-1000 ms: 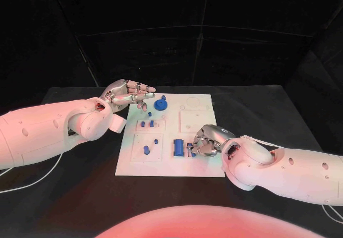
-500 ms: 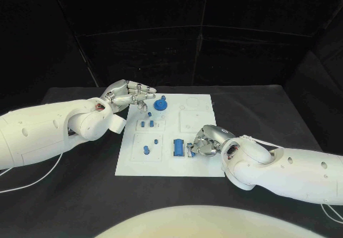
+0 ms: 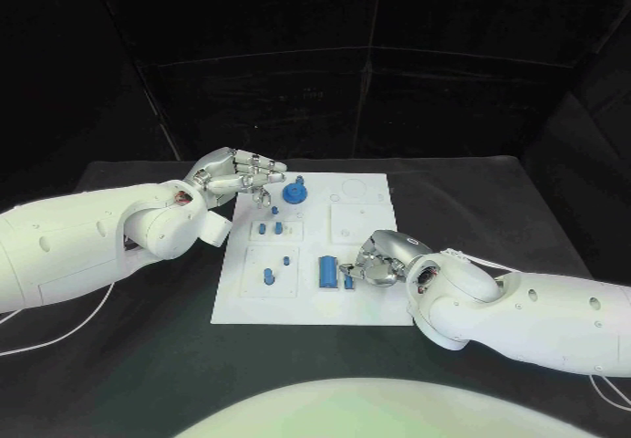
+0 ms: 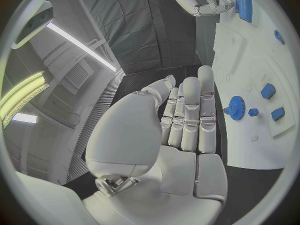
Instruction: Assemble the parts on the task board
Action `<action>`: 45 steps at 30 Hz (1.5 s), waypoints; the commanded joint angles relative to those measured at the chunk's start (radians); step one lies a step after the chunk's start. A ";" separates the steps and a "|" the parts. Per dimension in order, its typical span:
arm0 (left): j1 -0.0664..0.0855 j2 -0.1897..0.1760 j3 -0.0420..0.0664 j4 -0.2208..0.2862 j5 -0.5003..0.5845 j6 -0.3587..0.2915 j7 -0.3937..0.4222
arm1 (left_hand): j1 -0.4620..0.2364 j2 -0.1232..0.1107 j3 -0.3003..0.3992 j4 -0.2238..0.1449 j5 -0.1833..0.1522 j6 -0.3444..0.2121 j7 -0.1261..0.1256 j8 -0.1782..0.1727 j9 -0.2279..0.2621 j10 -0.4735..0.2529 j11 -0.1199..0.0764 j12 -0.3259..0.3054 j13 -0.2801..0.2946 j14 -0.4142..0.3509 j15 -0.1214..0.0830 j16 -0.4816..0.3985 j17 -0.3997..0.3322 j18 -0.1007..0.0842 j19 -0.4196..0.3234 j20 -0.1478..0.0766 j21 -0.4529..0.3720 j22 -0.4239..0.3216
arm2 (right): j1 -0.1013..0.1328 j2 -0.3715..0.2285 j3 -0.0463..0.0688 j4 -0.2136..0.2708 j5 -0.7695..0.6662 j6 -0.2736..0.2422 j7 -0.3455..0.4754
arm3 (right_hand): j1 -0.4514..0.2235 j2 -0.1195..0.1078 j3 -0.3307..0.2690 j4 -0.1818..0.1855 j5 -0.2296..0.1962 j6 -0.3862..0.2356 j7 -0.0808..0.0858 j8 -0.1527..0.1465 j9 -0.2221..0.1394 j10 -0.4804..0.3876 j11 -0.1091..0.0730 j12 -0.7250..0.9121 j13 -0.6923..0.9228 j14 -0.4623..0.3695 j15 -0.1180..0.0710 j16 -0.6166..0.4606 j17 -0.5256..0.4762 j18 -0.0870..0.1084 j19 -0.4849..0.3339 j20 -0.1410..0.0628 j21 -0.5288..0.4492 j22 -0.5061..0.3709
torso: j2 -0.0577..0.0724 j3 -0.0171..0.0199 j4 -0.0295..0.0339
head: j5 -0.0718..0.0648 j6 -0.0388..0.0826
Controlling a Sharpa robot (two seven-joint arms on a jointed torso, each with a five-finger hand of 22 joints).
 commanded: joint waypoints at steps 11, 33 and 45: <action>0.002 -0.003 0.001 0.003 0.004 0.010 0.001 | 0.000 0.010 -0.002 0.000 0.001 -0.002 0.001 0.007 -0.001 -0.007 -0.002 0.005 0.001 -0.009 0.001 -0.001 -0.002 0.014 -0.004 0.004 -0.006 -0.001 | 0.001 -0.034 0.000 0.016 0.001 -0.005 0.050 | 0.090 -0.006 -0.027 -0.059 -0.082 -0.011 0.007 0.006 0.009 0.006 0.003 -0.010 0.096 0.099 -0.008 0.005 0.233 -0.004 0.003 -0.004 0.002 -0.004 | 0.000 -0.0001 0.0003 | -0.002 0.000; -0.001 0.045 0.000 -0.102 0.056 -0.036 0.077 | -0.012 0.003 -0.028 0.032 -0.001 -0.038 0.011 -0.006 -0.003 -0.045 0.027 -0.034 -0.026 -0.185 0.050 -0.401 -0.188 0.007 -0.221 0.051 -0.262 -0.166 | 0.091 -0.069 0.003 -0.235 1.035 0.063 0.902 | 0.335 0.048 0.045 -0.161 -0.176 -0.197 0.125 -0.169 -0.071 -0.464 0.121 -0.900 -0.602 -0.231 0.099 -0.985 -0.698 0.080 -0.378 0.097 -0.648 -0.680 | -0.048 -0.0114 0.0051 | -0.028 0.122; -0.025 0.126 0.001 -0.231 0.149 -0.119 0.166 | -0.015 0.018 -0.093 0.059 0.000 -0.071 -0.030 -0.057 -0.006 -0.090 0.082 -0.157 -0.028 -0.287 0.150 -0.782 -0.371 0.017 -0.444 0.173 -0.536 -0.417 | 0.142 0.072 0.054 -0.519 1.184 0.211 1.039 | 0.315 -0.006 0.154 -0.178 -0.238 -0.181 0.161 -0.294 -0.209 -0.396 0.182 -1.245 -1.156 -0.411 0.214 -1.476 -1.040 0.085 -0.521 0.228 -1.032 -0.917 | -0.059 -0.0092 -0.0036 | -0.017 0.211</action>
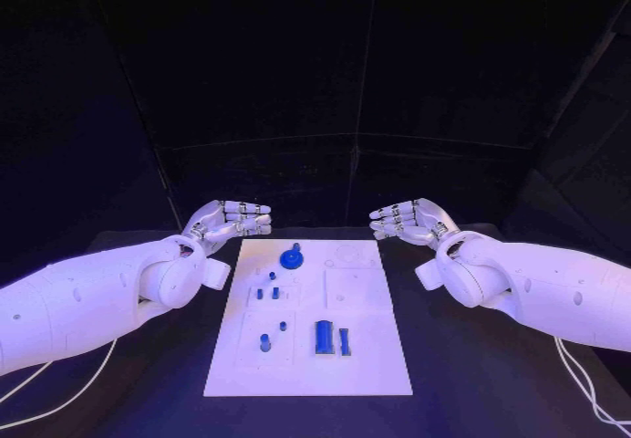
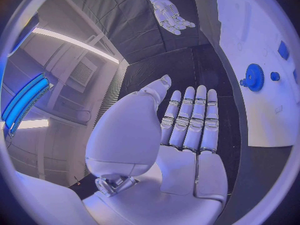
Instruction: Assemble the parts on the task board
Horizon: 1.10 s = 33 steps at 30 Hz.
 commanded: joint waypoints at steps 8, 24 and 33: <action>-0.017 0.060 0.002 -0.073 0.119 -0.097 0.089 | 0.006 0.033 -0.060 0.002 0.002 -0.017 -0.008 -0.006 -0.002 -0.059 -0.003 -0.011 -0.002 0.017 0.003 -0.086 -0.047 0.016 -0.072 0.007 -0.010 -0.083 | 0.002 0.118 0.011 -0.172 0.102 0.142 0.127 | -0.035 0.016 -0.014 -0.040 -0.006 -0.018 0.014 -0.004 -0.063 -0.009 0.028 -0.050 -0.114 -0.018 0.022 -0.038 -0.110 0.005 0.009 0.024 -0.104 -0.071 | -0.006 0.0040 -0.0070 | 0.007 0.032; -0.093 0.033 0.080 0.084 0.059 -0.270 0.065 | -0.804 0.113 -0.189 -0.094 -0.131 -0.565 -0.144 -0.069 -0.066 -0.631 -0.107 -0.072 -0.064 -0.521 -0.156 -0.208 -0.170 -0.077 -0.465 -0.159 -0.070 -0.198 | -0.082 0.051 0.082 0.023 0.193 -0.114 0.122 | -0.839 0.057 -0.128 -0.122 -0.166 -0.546 -0.101 -0.066 -0.211 -0.617 -0.136 -0.129 -0.191 -0.613 -0.120 -0.100 -0.223 -0.088 -0.465 -0.129 -0.210 -0.184 | -0.052 0.0398 0.0447 | 0.007 0.036; -0.180 -0.001 0.174 0.273 0.039 -0.515 0.083 | -0.985 0.113 -0.280 -0.094 -0.131 -0.688 -0.144 -0.069 -0.066 -0.760 -0.182 -0.072 -0.064 -0.642 -0.156 -0.208 -0.170 -0.099 -0.560 -0.196 -0.070 -0.283 | -0.166 -0.026 0.157 0.234 0.316 -0.329 0.163 | -1.023 0.057 -0.209 -0.122 -0.166 -0.666 -0.188 -0.066 -0.211 -0.757 -0.136 -0.129 -0.191 -0.752 -0.120 -0.100 -0.299 -0.104 -0.576 -0.164 -0.283 -0.184 | -0.052 0.0398 0.0447 | 0.007 0.036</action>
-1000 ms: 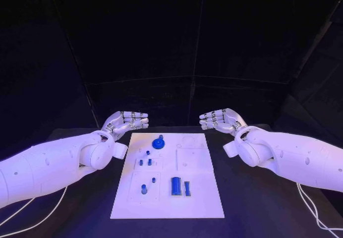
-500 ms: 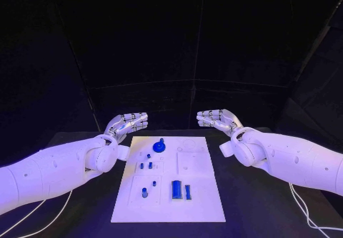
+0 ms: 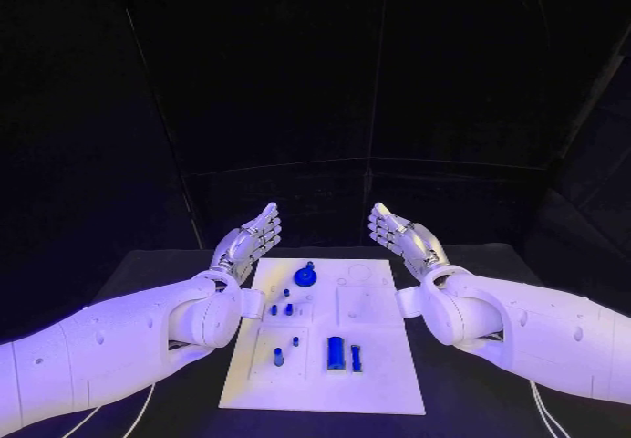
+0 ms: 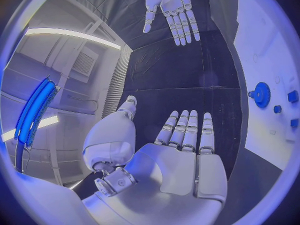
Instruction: Assemble the parts on the task board
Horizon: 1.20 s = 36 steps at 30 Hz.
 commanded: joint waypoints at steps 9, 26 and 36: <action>-0.036 -0.017 0.040 0.089 -0.031 -0.243 0.033 | -0.289 0.002 -0.081 -0.002 -0.012 -0.196 -0.012 -0.008 -0.003 -0.204 -0.036 -0.007 -0.003 -0.193 -0.021 -0.011 -0.007 -0.100 -0.153 -0.116 -0.005 -0.061 | -0.026 -0.027 0.025 0.079 0.119 -0.199 0.054 | -0.290 0.001 -0.052 -0.002 -0.024 -0.191 -0.060 -0.008 -0.014 -0.218 -0.026 -0.007 -0.003 -0.217 -0.014 -0.008 -0.036 -0.108 -0.171 -0.110 -0.030 -0.005 | -0.002 0.0012 0.0019 | 0.000 0.000; -0.036 -0.017 0.040 0.089 -0.031 -0.243 0.033 | -0.434 0.002 -0.081 -0.002 -0.012 -0.295 -0.012 -0.008 -0.003 -0.306 -0.036 -0.007 -0.003 -0.288 -0.021 -0.011 -0.007 -0.100 -0.225 -0.116 -0.005 -0.061 | -0.026 -0.027 0.025 0.079 0.119 -0.199 0.054 | -0.432 0.001 -0.052 -0.002 -0.024 -0.286 -0.060 -0.008 -0.014 -0.327 -0.026 -0.007 -0.003 -0.324 -0.014 -0.008 -0.036 -0.108 -0.256 -0.110 -0.030 -0.005 | -0.002 0.0012 0.0019 | 0.000 0.000; -0.036 -0.017 0.040 0.089 -0.031 -0.243 0.033 | -0.477 0.002 -0.081 -0.002 -0.012 -0.388 -0.012 -0.008 -0.003 -0.405 -0.036 -0.007 -0.003 -0.382 -0.021 -0.011 -0.007 -0.100 -0.300 -0.116 -0.005 -0.061 | -0.026 -0.027 0.025 0.079 0.119 -0.199 0.054 | -0.576 0.001 -0.052 -0.002 -0.024 -0.380 -0.060 -0.008 -0.014 -0.436 -0.026 -0.007 -0.003 -0.431 -0.014 -0.008 -0.036 -0.108 -0.345 -0.110 -0.030 -0.005 | -0.002 0.0012 0.0019 | 0.000 0.000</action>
